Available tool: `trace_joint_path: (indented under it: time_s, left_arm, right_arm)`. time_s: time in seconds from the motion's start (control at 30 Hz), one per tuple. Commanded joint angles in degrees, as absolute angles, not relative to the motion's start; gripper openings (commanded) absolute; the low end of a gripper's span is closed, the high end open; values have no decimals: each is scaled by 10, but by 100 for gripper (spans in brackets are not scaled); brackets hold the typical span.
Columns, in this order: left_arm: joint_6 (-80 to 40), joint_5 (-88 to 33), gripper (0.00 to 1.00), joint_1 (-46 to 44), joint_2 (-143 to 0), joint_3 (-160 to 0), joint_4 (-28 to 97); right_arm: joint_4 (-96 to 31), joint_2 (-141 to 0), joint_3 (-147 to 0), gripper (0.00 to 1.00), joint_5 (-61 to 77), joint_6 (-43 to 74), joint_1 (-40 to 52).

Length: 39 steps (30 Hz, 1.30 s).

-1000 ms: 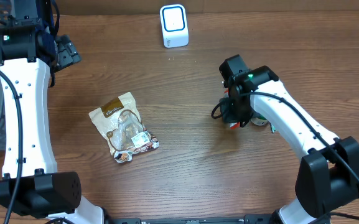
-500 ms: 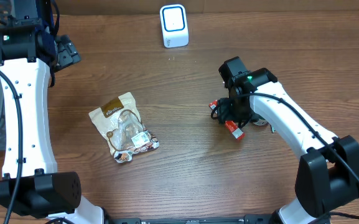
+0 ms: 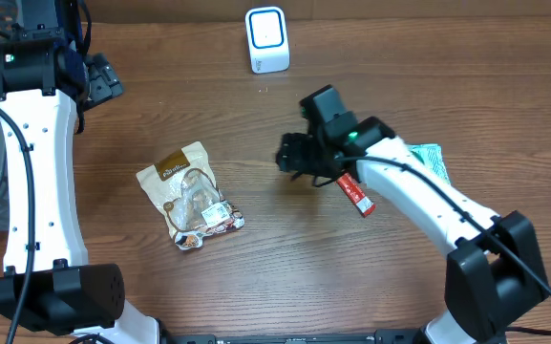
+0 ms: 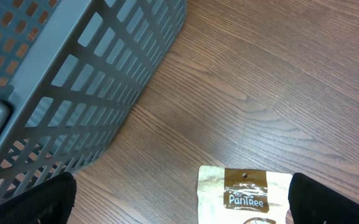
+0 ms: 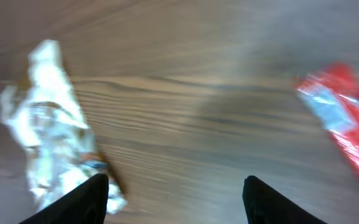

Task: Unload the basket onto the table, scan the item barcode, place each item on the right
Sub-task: 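Open the right gripper and raise it above the table, then move the left gripper right over the clear snack bag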

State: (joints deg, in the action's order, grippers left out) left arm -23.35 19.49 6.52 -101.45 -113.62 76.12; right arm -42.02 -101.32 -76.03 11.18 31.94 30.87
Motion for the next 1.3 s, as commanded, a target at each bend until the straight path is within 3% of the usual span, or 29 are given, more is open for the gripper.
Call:
trace_joint_path:
  time_s: [0.0,0.13,0.4,0.63,0.8,1.27]
  left_arm:
    - [-227,194,100,66,-1000,-1148,761]
    - [-227,194,100,66,-1000,-1148,761]
    - [-227,194,100,66,-1000,-1148,672]
    - [-232,173,100,66,-1000,-1148,672]
    - [-231,56,99,64,-1000,-1148,760]
    - [-251,-47,100,62,-1000,-1122,894]
  right_arm:
    - [-382,-1014,-760,75,76,337,330]
    - [-373,-1018,-760,88,60,337,347]
    - [-386,-1021,-759,90,60,337,354]
    - [-389,-1021,-759,93,53,337,354]
    - [-392,-1021,-759,95,45,336,354]
    - [-391,-1022,-759,100,45,336,354]
